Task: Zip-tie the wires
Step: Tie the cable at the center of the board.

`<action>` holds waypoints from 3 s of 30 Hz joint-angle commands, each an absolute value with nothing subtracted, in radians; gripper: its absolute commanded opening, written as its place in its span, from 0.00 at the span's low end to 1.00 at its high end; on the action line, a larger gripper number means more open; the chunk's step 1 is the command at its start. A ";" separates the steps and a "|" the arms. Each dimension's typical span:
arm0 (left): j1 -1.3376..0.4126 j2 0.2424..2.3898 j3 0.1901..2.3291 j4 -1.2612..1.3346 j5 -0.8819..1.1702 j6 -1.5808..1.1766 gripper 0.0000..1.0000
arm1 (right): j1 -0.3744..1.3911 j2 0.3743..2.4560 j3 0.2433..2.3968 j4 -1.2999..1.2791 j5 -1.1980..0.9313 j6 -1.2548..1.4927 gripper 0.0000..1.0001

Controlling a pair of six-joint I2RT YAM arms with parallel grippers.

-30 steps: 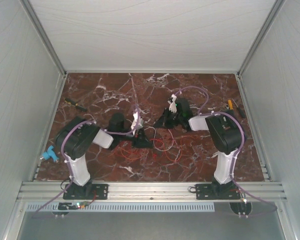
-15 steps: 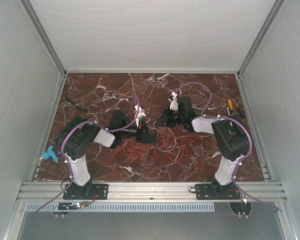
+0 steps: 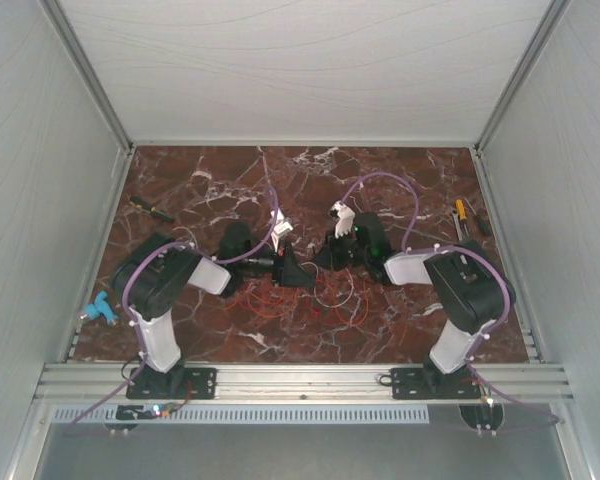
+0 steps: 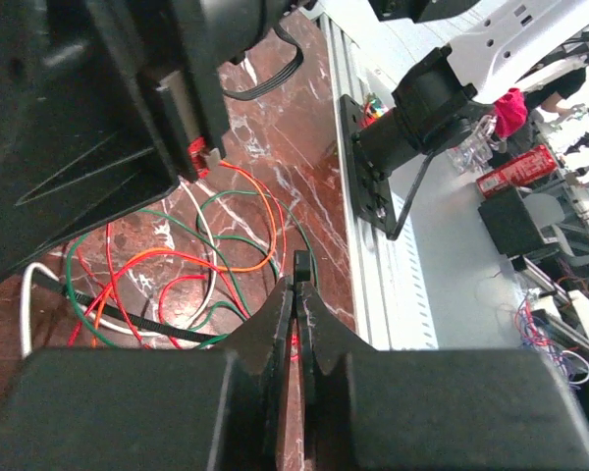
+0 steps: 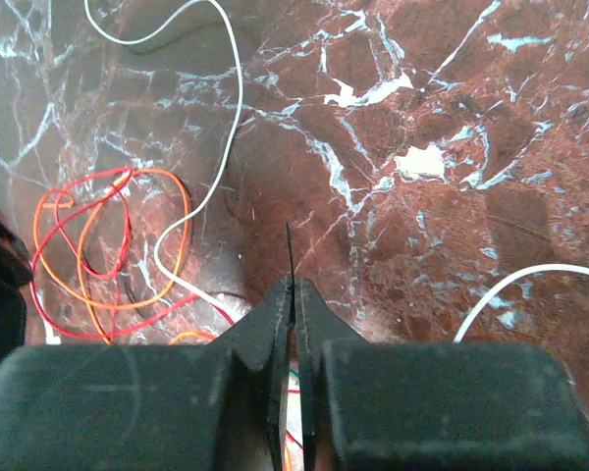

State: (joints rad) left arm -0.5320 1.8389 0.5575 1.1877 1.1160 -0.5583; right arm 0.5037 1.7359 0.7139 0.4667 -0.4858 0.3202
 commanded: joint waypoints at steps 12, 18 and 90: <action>-0.507 1.827 0.623 1.257 1.215 -0.752 0.00 | 0.564 1.566 0.633 0.653 -0.397 0.030 0.00; -0.492 1.842 0.623 1.455 1.299 -0.816 0.00 | 0.589 1.543 0.591 0.710 -0.368 -0.020 0.00; -0.434 2.088 0.824 1.658 1.555 -1.322 0.00 | 0.756 1.345 0.371 0.858 -0.250 -0.453 0.00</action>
State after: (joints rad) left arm -0.4347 2.0647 0.7860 1.5471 1.5322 -1.3140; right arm 0.7483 1.3792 0.3676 0.7769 -0.2504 -0.4290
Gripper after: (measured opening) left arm 0.003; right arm 0.003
